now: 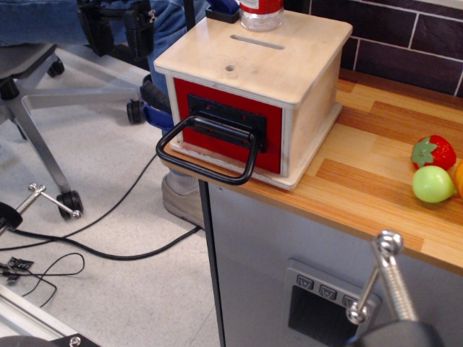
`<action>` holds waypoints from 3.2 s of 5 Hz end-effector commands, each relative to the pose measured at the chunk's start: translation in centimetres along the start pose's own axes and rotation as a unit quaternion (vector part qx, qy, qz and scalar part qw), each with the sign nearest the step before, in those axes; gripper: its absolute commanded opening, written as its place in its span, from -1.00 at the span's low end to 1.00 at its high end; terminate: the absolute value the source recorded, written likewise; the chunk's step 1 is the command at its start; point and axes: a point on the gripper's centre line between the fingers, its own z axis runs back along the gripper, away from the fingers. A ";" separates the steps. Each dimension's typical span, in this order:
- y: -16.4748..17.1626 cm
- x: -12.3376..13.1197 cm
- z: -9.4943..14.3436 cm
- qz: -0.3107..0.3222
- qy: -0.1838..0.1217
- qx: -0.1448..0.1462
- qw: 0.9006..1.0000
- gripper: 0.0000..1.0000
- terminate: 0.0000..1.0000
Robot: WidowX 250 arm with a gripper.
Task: Open drawer of box
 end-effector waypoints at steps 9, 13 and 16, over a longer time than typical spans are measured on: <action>-13.2 -6.9 -3.7 -0.124 -0.118 -0.028 0.985 1.00 -1.00; -12.4 -8.6 -8.4 -0.102 -0.116 0.026 0.988 1.00 -1.00; -12.1 -12.5 -9.4 -0.098 -0.011 0.022 0.995 1.00 -1.00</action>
